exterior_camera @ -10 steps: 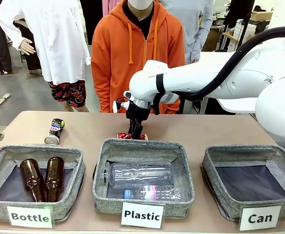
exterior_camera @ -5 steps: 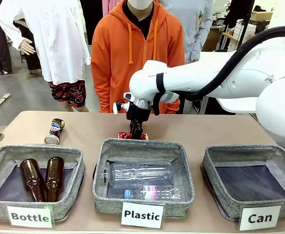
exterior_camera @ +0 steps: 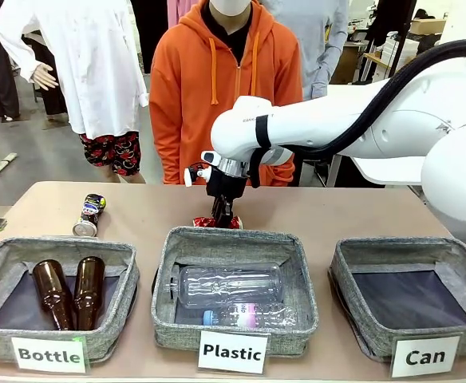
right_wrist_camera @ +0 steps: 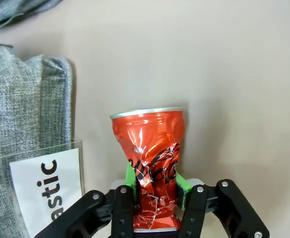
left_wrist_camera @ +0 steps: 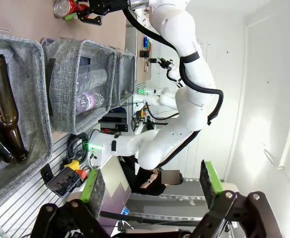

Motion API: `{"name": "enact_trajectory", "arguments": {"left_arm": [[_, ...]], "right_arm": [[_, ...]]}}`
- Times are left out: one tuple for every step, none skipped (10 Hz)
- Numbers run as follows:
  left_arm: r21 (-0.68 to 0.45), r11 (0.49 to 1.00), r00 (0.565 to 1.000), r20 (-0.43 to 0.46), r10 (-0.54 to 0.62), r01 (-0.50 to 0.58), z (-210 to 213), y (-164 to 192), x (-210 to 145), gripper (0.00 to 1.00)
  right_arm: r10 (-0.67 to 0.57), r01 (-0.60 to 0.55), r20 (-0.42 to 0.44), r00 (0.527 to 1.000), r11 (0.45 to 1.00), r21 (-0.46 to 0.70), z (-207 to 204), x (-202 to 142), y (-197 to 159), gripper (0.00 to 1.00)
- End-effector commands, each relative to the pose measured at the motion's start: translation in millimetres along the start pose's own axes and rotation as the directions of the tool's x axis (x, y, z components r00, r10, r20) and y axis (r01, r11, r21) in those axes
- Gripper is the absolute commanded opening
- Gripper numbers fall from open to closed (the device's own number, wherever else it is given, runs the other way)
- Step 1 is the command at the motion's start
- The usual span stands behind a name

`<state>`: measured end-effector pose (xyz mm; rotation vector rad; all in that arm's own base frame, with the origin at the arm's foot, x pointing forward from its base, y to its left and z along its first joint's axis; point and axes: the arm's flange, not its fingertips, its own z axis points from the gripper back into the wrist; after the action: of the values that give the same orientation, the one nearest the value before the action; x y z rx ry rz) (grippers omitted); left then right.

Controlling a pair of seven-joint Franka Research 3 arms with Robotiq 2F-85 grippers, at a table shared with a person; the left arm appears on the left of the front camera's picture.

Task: Sort the can waste into the basket.
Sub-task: Pick up the can waste from the table and place it in the right Fabric basket.

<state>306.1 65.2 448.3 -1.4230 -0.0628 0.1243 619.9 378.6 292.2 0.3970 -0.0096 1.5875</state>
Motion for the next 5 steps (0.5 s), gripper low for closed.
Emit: {"name": "enact_trajectory", "arguments": {"left_arm": [[0.001,1.0,1.0,-0.005,0.012,-0.012,1.6,-2.0,-3.0,1.0],[0.001,1.0,1.0,-0.005,0.012,-0.012,1.6,-2.0,-3.0,1.0],[0.001,1.0,1.0,-0.005,0.012,-0.012,1.6,-2.0,-3.0,1.0],[0.001,1.0,1.0,-0.005,0.012,-0.012,1.6,-2.0,-3.0,1.0],[0.001,1.0,1.0,-0.005,0.012,-0.012,1.6,-2.0,-3.0,1.0]], "right_arm": [[-0.008,0.007,-0.007,1.0,1.0,-0.028,-4.8,-11.2,-3.5,0.0],[-0.011,0.011,-0.002,1.0,0.999,-0.036,-1.1,-13.0,-1.7,0.0],[-0.019,0.019,0.003,1.0,0.999,-0.04,6.1,-14.8,2.0,0.0],[-0.022,0.021,-0.015,1.0,0.999,-0.05,19.6,-17.8,9.6,0.0],[-0.031,0.03,-0.039,0.999,0.999,-0.032,42.7,-20.8,21.9,0.0]]}}
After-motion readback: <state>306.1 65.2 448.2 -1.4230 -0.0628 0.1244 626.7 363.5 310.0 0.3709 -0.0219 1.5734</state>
